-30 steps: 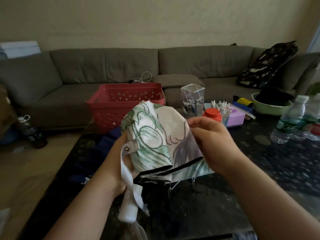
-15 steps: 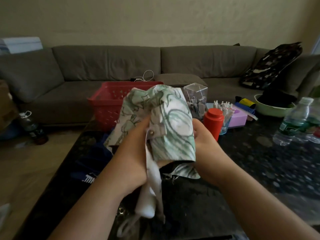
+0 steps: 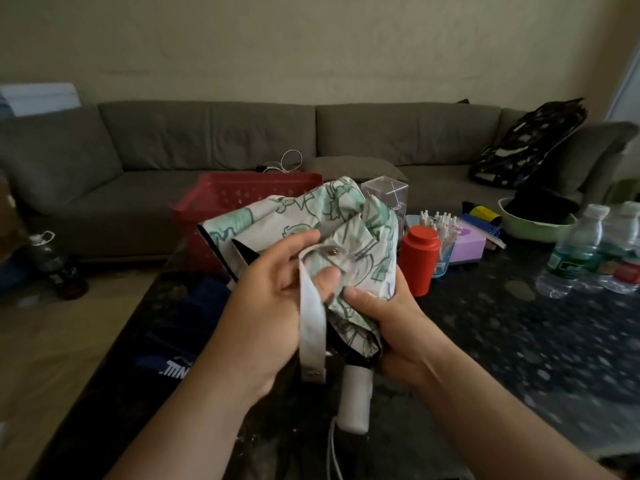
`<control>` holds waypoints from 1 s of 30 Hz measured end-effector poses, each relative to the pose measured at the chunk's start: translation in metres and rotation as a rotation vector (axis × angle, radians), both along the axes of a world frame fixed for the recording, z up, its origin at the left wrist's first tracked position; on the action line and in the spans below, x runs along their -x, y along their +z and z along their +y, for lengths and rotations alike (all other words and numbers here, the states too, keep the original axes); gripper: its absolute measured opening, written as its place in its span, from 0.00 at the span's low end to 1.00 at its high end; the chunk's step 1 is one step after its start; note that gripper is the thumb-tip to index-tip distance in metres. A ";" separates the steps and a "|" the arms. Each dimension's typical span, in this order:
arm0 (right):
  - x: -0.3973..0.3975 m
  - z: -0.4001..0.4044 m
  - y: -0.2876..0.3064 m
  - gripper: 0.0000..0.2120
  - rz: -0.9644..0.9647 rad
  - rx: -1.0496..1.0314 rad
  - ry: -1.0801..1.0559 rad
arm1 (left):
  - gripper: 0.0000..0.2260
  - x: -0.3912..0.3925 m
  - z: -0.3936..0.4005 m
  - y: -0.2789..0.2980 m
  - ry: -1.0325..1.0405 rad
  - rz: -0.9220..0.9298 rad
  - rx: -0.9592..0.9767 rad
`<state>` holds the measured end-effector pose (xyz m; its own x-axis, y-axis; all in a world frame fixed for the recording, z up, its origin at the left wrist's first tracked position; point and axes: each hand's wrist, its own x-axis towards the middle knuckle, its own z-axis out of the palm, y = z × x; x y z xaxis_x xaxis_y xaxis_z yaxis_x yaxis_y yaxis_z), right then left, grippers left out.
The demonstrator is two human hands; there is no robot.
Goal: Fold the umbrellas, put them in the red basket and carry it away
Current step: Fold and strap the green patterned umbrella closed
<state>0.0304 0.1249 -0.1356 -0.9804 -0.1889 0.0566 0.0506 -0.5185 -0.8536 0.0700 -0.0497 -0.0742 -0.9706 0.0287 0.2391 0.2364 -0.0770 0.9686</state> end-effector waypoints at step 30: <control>0.011 0.001 0.038 0.34 -0.099 0.312 -0.519 | 0.33 -0.014 0.054 -0.062 -0.146 -0.042 0.214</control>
